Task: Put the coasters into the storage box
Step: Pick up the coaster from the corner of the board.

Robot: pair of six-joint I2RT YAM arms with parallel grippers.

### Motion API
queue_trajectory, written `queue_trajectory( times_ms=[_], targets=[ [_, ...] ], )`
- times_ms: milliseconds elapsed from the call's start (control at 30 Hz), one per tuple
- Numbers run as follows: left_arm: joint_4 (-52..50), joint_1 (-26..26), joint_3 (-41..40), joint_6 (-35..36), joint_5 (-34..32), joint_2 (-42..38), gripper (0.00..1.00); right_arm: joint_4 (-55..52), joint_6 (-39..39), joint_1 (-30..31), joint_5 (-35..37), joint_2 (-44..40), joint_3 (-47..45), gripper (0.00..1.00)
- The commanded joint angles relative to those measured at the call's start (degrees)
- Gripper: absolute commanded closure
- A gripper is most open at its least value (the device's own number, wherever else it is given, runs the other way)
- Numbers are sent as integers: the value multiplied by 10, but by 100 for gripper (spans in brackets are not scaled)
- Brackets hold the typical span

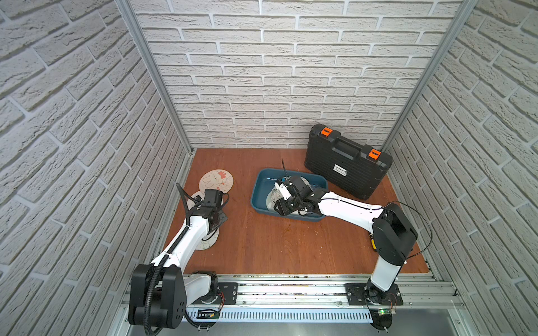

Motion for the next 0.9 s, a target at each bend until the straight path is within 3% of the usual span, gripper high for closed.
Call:
queue_trajectory(
  times_ms=[0,167,433,633,867],
  targets=[
    [-8,-29,24,-5,-14,-12,100,8,-7,3,-15,-9,21,47],
    [-9,-61,47,-7,-14,-11,100,49,-24,14,-57,-3,10,45],
    [14,-94,62,-29,-7,-31,100,143,-29,55,-123,4,-4,26],
    [66,-119,56,-71,-1,-45,100,194,8,81,-155,44,12,26],
    [118,-146,57,-107,0,-49,100,269,47,102,-126,77,10,27]
  ],
)
